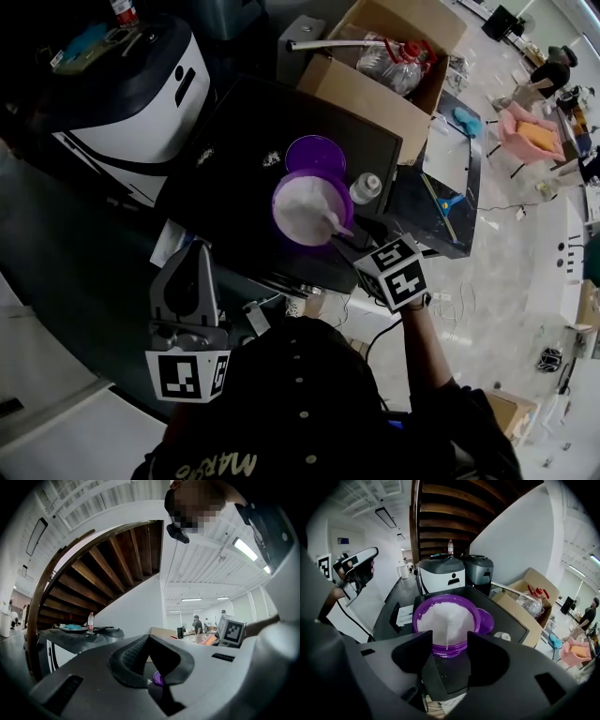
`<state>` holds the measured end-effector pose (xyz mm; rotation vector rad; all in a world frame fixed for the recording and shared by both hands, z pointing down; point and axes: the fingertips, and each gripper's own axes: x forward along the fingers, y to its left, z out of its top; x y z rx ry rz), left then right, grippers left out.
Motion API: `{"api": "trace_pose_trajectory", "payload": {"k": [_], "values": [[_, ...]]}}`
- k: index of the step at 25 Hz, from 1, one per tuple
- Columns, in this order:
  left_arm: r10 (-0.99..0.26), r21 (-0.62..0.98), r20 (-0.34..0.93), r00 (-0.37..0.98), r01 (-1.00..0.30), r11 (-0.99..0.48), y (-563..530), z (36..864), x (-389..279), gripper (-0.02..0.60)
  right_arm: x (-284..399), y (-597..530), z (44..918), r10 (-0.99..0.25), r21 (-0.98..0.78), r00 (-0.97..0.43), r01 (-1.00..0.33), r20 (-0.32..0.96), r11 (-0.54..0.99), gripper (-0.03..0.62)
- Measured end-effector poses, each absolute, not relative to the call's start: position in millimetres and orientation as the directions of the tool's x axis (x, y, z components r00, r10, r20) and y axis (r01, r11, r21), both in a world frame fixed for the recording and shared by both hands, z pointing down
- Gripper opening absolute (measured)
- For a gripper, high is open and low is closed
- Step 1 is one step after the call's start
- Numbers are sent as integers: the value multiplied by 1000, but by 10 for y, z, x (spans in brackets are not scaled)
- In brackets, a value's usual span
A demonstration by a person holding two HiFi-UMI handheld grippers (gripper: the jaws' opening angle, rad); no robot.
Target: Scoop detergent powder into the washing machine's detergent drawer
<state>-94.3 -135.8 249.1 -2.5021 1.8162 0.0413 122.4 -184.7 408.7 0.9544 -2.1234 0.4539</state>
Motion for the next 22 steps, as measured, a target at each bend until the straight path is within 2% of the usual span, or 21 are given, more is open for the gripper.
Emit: {"api": "trace_pose_trajectory", "payload": {"k": [4,8,10,12,17,22], "values": [[-945,-28,-60,323,-946,-322,-1364,2478,-924,15,1209,-1881,3855,-606,19,-472,-779,640,627,231],[-939,-34,-70,337,-942,-335,-1360,2434,-890,14,1167,-1881,3460,-714,-45,-529,-816,458,576,145],[-937,-39,-80,341,-940,-339,-1349,2397,-892,15,1176,-1861,3248,-763,-82,-534,-835,366,545,68],[-935,-46,-88,343,-939,-340,-1337,2356,-907,15,1186,-1821,3028,-803,-93,-528,-846,277,525,43],[-934,-55,-110,340,-940,-336,-1312,2257,-956,15,1140,-1673,2496,-833,-102,-549,-835,75,541,34],[-931,-59,-153,332,-943,-327,-1272,2134,-1048,15,1274,-1537,2178,-874,-56,-484,-872,-41,486,34]]}}
